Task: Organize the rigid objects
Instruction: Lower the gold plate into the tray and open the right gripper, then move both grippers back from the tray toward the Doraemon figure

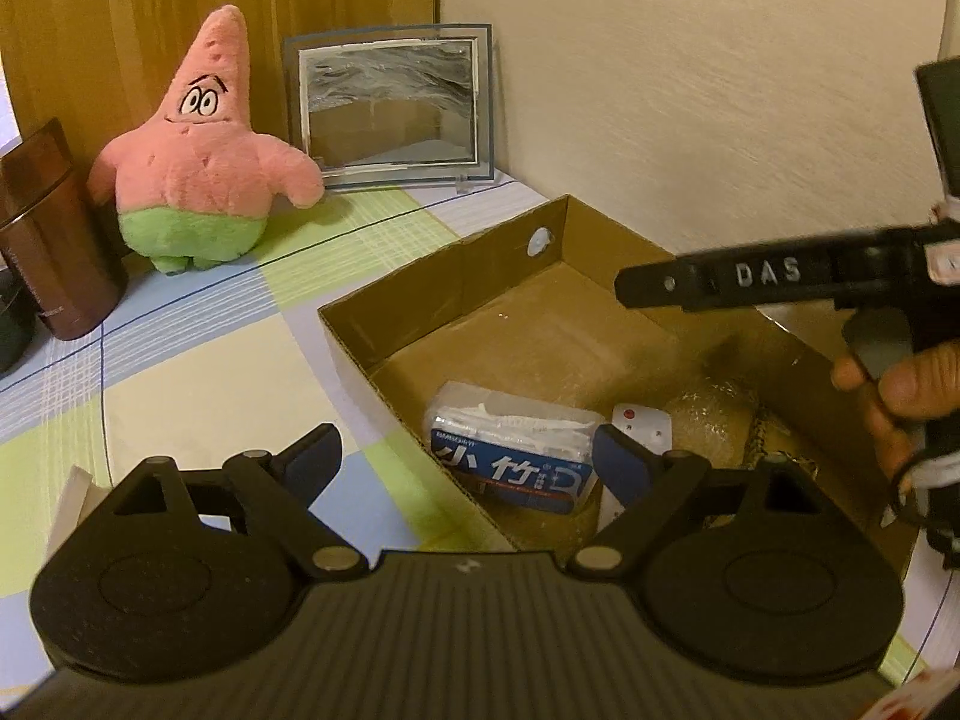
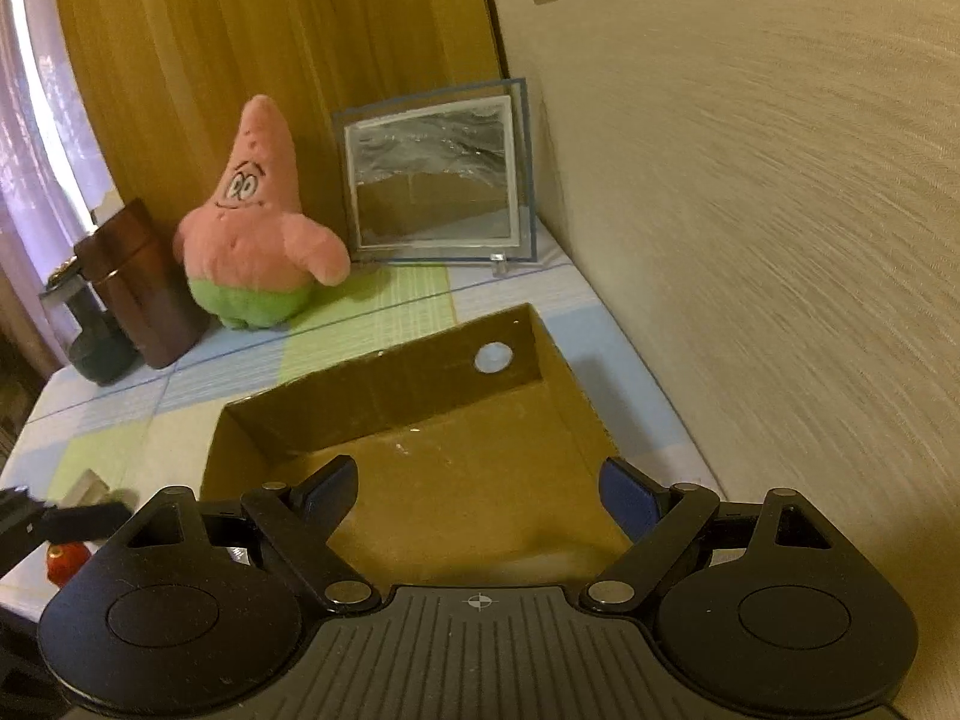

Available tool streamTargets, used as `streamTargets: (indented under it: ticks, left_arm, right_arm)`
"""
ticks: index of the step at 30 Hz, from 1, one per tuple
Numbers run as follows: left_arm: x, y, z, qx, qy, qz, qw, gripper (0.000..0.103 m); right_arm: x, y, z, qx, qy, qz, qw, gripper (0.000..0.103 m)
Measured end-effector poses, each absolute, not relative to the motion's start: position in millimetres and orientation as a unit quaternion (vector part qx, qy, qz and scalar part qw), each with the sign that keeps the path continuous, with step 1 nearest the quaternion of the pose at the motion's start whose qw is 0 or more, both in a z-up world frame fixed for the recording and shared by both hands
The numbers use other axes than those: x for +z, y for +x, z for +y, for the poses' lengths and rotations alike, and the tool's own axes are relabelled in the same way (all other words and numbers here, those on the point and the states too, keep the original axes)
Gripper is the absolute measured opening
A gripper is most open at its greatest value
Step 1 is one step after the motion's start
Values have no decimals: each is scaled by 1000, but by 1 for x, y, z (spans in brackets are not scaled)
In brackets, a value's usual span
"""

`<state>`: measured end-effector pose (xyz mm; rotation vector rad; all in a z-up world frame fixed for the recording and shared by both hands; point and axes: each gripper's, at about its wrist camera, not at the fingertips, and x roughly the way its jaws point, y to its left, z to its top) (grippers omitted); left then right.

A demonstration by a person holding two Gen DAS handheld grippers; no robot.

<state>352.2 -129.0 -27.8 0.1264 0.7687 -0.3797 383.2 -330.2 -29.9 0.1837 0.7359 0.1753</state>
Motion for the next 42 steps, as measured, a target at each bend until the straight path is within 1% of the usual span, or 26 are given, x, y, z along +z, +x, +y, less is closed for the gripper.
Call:
streamTargets:
  ticks: [9,25,42]
  left_arm:
    - [-21,331,-116,-173,46,372,911,88]
    - [14,241,-81,-144,15,368,918,88]
    - [23,149,-26,-94,-19,355,930,88]
  right_arm:
    - [-21,353,-325,74,59,359,929,85]
    - [24,252,-296,76,52,354,931,85]
    - [27,170,-253,108,47,366,923,85]
